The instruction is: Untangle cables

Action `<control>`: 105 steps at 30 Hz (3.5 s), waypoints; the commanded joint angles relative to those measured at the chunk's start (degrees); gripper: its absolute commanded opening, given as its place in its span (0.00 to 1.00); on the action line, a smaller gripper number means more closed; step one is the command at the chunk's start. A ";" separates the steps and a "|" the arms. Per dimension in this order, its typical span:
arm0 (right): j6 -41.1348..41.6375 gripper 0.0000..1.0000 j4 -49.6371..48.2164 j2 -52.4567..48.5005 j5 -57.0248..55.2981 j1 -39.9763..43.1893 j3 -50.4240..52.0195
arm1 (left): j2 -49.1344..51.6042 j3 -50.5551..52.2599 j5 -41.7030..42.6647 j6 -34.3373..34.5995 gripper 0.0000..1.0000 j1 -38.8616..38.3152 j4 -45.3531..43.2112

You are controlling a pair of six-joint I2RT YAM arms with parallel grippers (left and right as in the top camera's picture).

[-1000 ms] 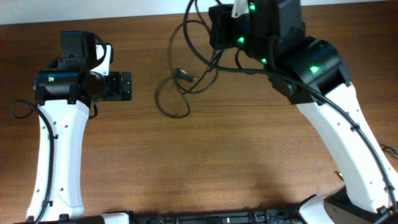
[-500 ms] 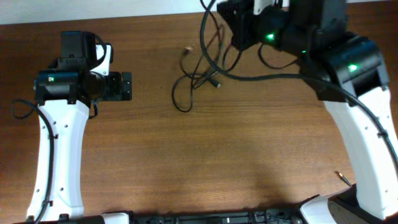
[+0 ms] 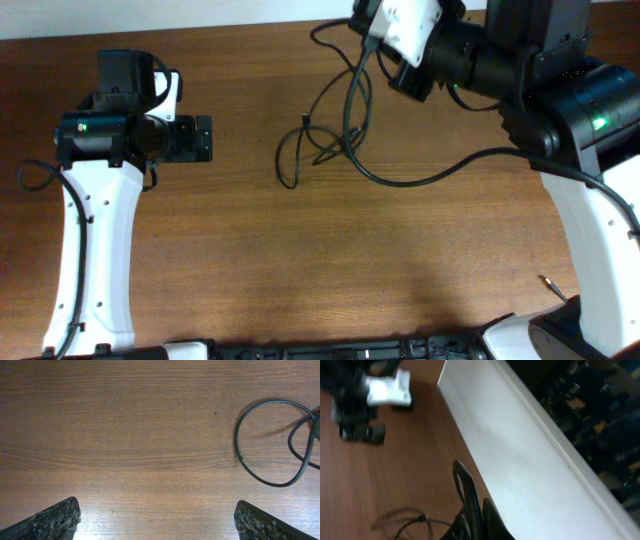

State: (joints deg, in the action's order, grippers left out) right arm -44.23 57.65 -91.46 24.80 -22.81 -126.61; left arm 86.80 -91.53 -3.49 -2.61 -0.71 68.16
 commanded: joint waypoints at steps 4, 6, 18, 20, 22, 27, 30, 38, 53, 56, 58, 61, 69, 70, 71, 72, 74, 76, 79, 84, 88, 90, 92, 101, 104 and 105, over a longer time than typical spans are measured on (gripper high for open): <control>-25.42 0.04 3.34 -2.21 -0.09 -0.02 -0.98 | 0.09 -0.55 -0.42 -0.70 0.99 0.24 0.09; -25.88 0.04 3.32 -2.75 -1.29 -0.02 -0.96 | 0.09 -0.55 -0.44 -0.70 0.99 0.24 0.09; -16.96 0.04 3.04 -5.68 -30.95 0.22 -0.96 | 0.09 -0.55 -0.42 -0.72 0.99 0.24 0.07; -17.97 0.04 3.04 -5.68 -39.41 1.20 -0.96 | 0.09 -0.55 -0.44 -0.72 0.99 0.24 0.09; -21.16 0.04 3.04 -5.68 -46.60 4.17 -0.96 | 0.09 -0.55 -0.42 -0.72 0.99 0.24 0.07; -21.49 0.04 5.33 -5.68 -42.16 11.30 -0.94 | 0.09 -0.55 -0.44 -0.72 0.99 0.24 0.09; -21.51 0.04 8.76 -6.08 -37.68 15.15 -0.90 | 0.09 -0.55 -0.42 -0.72 0.99 0.24 0.07; -21.57 0.04 19.10 -11.96 -32.94 20.98 -0.90 | 0.09 -0.55 -0.44 -0.70 0.99 0.24 0.09; -19.78 0.04 6.95 -16.92 -78.95 25.18 -0.92 | 0.09 -0.55 -0.44 -0.70 0.99 0.24 0.09; -19.39 0.04 -7.56 -16.90 -86.44 25.07 -0.94 | 0.09 -0.55 -0.44 -0.70 0.99 0.24 0.09; -19.08 0.04 -15.26 -16.90 -89.09 25.00 -0.96 | 0.09 -0.55 -0.42 -0.72 0.99 0.24 0.07; -19.15 0.04 -26.43 -16.68 -93.48 24.46 -1.03 | 0.09 -0.55 -0.42 -0.72 0.99 0.24 0.09; -19.61 0.04 -49.46 -14.23 -94.14 18.36 -1.03 | 0.09 -0.55 -0.44 -0.72 0.99 0.24 0.07; -19.61 0.04 -51.25 -13.81 -93.31 16.72 -1.03 | 0.09 -0.55 -0.42 -0.72 0.99 0.24 0.07; -19.61 0.04 -52.54 -13.55 -92.37 15.41 -1.03 | 0.09 -0.55 -0.44 -0.72 0.99 0.24 0.07; -19.61 0.04 -53.86 -13.22 -90.88 13.75 -1.03 | 0.09 -0.55 -0.42 -0.70 0.99 0.24 0.09; -19.61 0.04 -54.47 -12.61 -85.18 10.29 -1.03 | 0.09 -0.55 -0.42 -0.72 0.99 0.24 0.09; -20.44 0.04 -54.47 -12.11 -77.55 6.19 -1.03 | 0.09 -0.55 -0.42 -0.72 0.99 0.24 0.07; -25.70 0.04 -54.05 -12.13 -71.76 0.20 -1.03 | 0.09 -0.55 -0.42 -0.72 0.99 0.24 0.09; -27.85 0.04 -52.50 -12.13 -69.79 -8.04 -1.03 | 0.09 -0.55 -0.44 -0.72 0.99 0.24 0.07; -29.22 0.04 -52.50 -12.11 -70.47 -10.60 -1.03 | 0.09 -0.55 -0.42 -0.72 0.99 0.24 0.09; -28.37 0.04 -52.39 -12.11 -71.49 -10.60 -1.03 | 0.09 -0.55 -1.81 -1.73 0.99 0.24 -1.49; -26.62 0.04 -52.13 -12.11 -73.40 -10.54 -1.03 | 0.09 -0.55 -6.56 -4.17 0.99 0.24 -5.09; -15.28 0.04 -43.85 -12.11 -78.36 -8.26 -1.03 | 0.09 -0.55 -5.84 -3.93 0.99 0.24 -7.56; -3.10 0.04 -34.25 -12.11 -74.12 -5.07 -1.03 | 0.09 -0.55 5.86 -2.40 0.99 0.24 -8.83; 1.03 0.04 -31.08 -12.11 -71.47 -3.82 -1.03 | 0.35 -0.50 12.11 -2.43 0.99 0.24 -9.40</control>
State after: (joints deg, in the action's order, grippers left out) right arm -59.42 21.26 -105.14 -51.09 -30.24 -126.76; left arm 86.80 -91.50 -5.96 -5.54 -0.71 59.75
